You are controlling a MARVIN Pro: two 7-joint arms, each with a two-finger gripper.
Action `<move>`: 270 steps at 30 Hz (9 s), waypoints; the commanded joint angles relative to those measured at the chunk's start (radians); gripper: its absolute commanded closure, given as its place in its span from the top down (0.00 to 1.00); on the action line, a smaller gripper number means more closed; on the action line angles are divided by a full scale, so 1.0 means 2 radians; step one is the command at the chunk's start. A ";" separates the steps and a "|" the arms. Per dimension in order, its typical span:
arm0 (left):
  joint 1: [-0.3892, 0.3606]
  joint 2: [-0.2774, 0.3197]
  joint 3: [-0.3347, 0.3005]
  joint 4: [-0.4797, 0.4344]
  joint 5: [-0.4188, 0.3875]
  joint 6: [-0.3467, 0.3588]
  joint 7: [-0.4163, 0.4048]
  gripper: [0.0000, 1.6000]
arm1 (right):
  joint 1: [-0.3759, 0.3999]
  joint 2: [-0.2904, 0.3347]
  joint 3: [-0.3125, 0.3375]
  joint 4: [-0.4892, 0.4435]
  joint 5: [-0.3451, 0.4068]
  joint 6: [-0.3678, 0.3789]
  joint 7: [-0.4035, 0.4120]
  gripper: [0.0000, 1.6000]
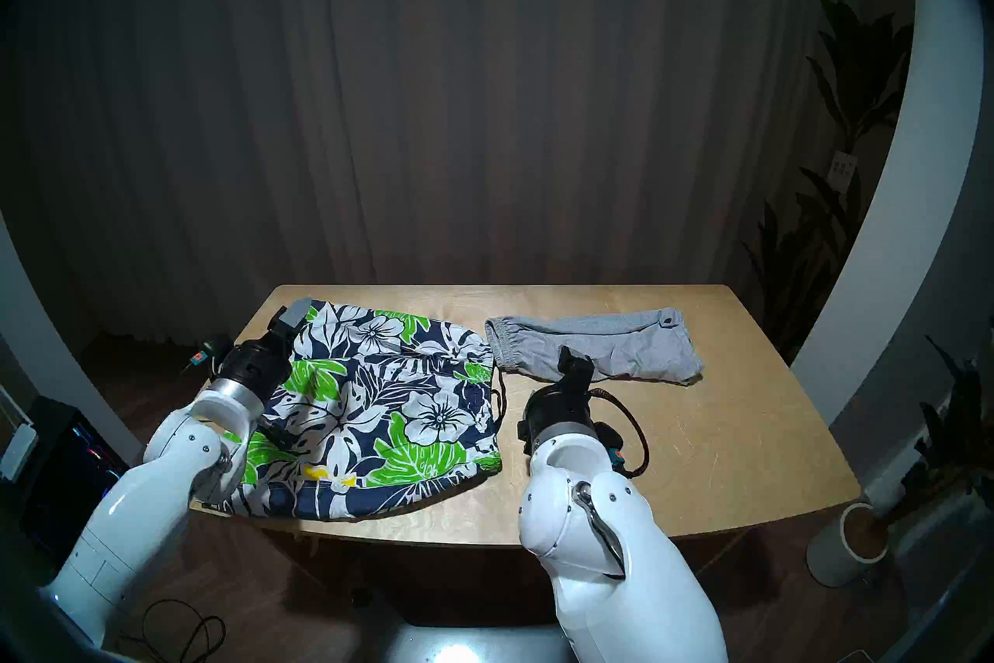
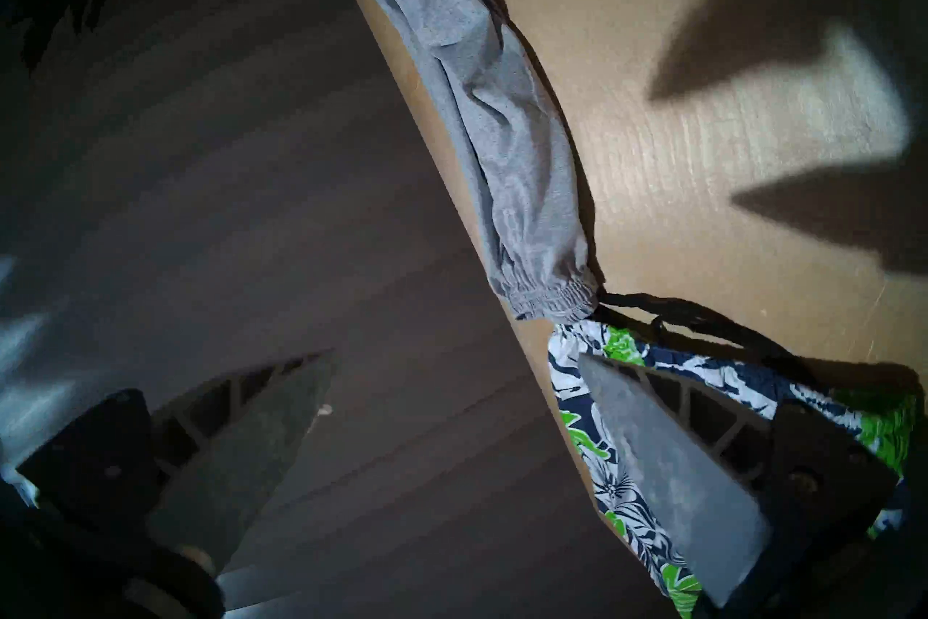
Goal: Fold pants twice and stack them
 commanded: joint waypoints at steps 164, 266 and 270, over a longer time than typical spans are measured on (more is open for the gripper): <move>-0.112 -0.044 0.027 0.055 -0.027 0.052 0.123 1.00 | 0.261 -0.061 -0.029 0.408 -0.026 0.031 0.020 0.24; -0.173 -0.112 0.122 0.029 0.018 0.085 0.136 1.00 | 0.141 -0.065 0.062 0.052 0.475 -0.158 0.409 0.00; -0.181 -0.120 0.131 0.033 0.024 0.085 0.143 1.00 | 0.140 -0.070 0.091 0.051 0.475 -0.147 0.403 0.00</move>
